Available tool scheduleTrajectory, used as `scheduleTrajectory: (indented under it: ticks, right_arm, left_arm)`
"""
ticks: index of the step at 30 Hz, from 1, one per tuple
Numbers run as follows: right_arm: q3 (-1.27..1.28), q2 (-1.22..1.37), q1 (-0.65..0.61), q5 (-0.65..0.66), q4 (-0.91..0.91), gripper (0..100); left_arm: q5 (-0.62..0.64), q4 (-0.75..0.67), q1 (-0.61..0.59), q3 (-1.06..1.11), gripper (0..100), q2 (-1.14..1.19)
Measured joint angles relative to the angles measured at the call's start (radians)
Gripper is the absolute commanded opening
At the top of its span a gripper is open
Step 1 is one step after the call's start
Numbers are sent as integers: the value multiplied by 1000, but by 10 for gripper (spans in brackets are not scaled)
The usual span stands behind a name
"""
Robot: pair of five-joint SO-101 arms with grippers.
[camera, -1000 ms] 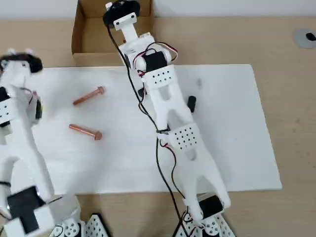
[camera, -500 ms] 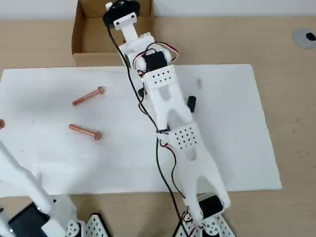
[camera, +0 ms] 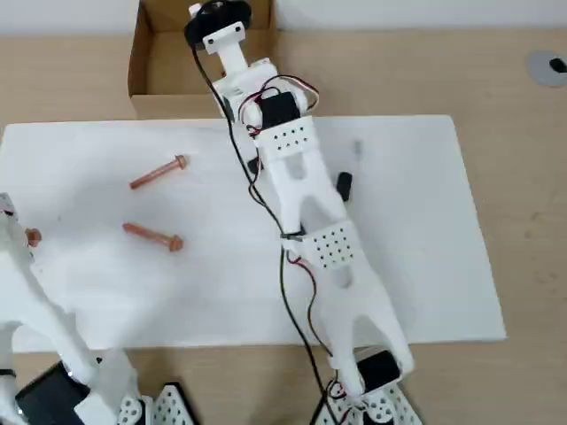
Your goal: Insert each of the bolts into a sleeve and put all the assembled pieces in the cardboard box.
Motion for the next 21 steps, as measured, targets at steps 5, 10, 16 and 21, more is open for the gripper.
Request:
scheduleTrajectory:
  ticks: [5, 10, 16, 21]
  right_arm:
    - [0, 0, 0, 0, 0, 235]
    - [0, 0, 0, 0, 0, 235]
    - [0, 0, 0, 0, 0, 235]
    - [0, 0, 0, 0, 0, 235]
  left_arm:
    - [60, -249, 0, 190, 8, 0]
    - [74, -396, 0, 315, 7, 0]
    - [72, -428, 51, 364, 10, 0]
    - [21, -428, 120, 370, 10, -2]
